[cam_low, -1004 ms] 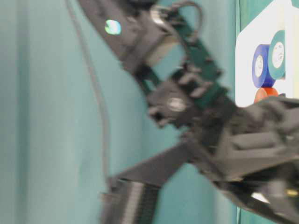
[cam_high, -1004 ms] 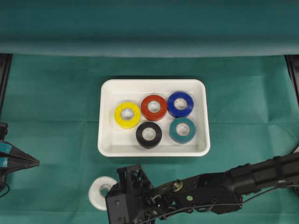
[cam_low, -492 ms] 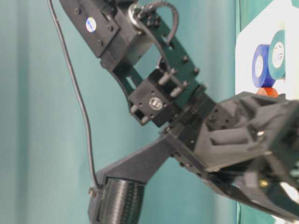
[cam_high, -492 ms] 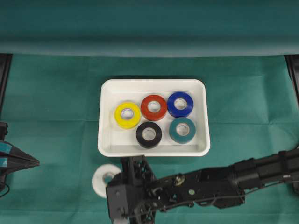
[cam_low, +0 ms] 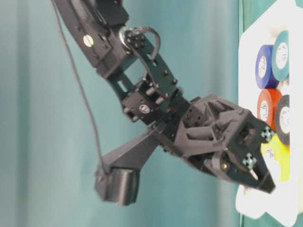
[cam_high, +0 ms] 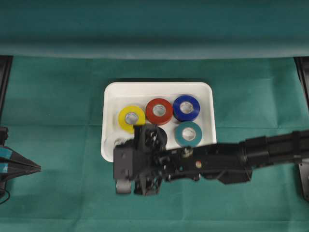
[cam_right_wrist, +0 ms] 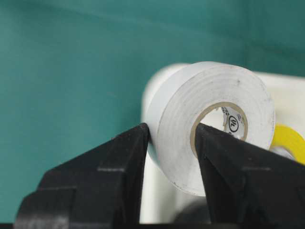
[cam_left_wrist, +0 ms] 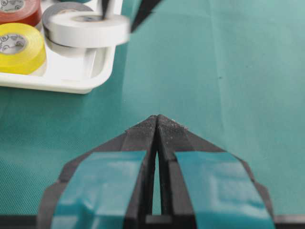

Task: Put the tape into the white case with the right arm.
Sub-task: 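Close on the white roll, lift and lower it into the tray's left front, then open the right gripper and withdraw it to the right side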

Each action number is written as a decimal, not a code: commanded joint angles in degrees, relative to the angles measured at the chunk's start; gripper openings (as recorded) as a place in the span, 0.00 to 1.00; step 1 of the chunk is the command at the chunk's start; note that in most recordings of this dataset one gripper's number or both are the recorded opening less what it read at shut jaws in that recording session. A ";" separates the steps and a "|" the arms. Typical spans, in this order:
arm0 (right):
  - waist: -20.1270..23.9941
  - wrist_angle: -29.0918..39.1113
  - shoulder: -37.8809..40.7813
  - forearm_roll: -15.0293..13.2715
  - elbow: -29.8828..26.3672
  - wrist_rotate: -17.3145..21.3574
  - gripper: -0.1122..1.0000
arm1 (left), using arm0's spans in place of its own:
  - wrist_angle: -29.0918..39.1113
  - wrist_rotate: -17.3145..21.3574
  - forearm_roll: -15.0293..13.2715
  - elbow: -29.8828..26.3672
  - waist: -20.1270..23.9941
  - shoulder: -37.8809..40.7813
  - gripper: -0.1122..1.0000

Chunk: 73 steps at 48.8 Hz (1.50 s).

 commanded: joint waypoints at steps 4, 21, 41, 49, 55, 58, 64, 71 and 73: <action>-1.76 -0.18 -2.55 -0.26 0.35 -0.09 0.13 | -0.53 0.00 -0.09 -0.70 0.18 0.53 0.10; -2.81 -0.44 -2.64 -0.18 0.70 -0.09 0.13 | -0.53 0.09 -0.09 -0.62 0.18 0.44 0.10; -2.90 -0.18 -2.64 -0.18 0.70 0.26 0.30 | -0.53 0.09 -0.09 -0.70 0.18 0.53 0.10; -2.81 -0.18 -2.64 -0.26 0.70 0.26 0.72 | -0.53 0.09 -0.09 -0.62 0.18 0.44 0.10; -2.90 0.09 -2.90 -0.18 0.97 0.18 0.74 | -0.53 0.09 -0.09 -0.62 0.18 0.53 0.10; -2.81 0.44 -3.52 -0.18 1.58 0.18 0.74 | -0.53 0.09 -0.09 -0.70 0.18 0.44 0.10; -2.81 1.67 -5.80 -0.26 4.13 0.18 0.74 | -0.53 0.00 -0.09 -0.62 0.18 0.53 0.10; -2.81 2.20 -10.11 -0.18 9.58 0.44 0.74 | -0.53 0.00 -0.09 -0.62 0.18 0.53 0.10; -2.90 2.20 -11.87 -0.18 11.95 0.53 0.74 | -0.53 0.00 -0.09 -0.70 0.18 0.53 0.10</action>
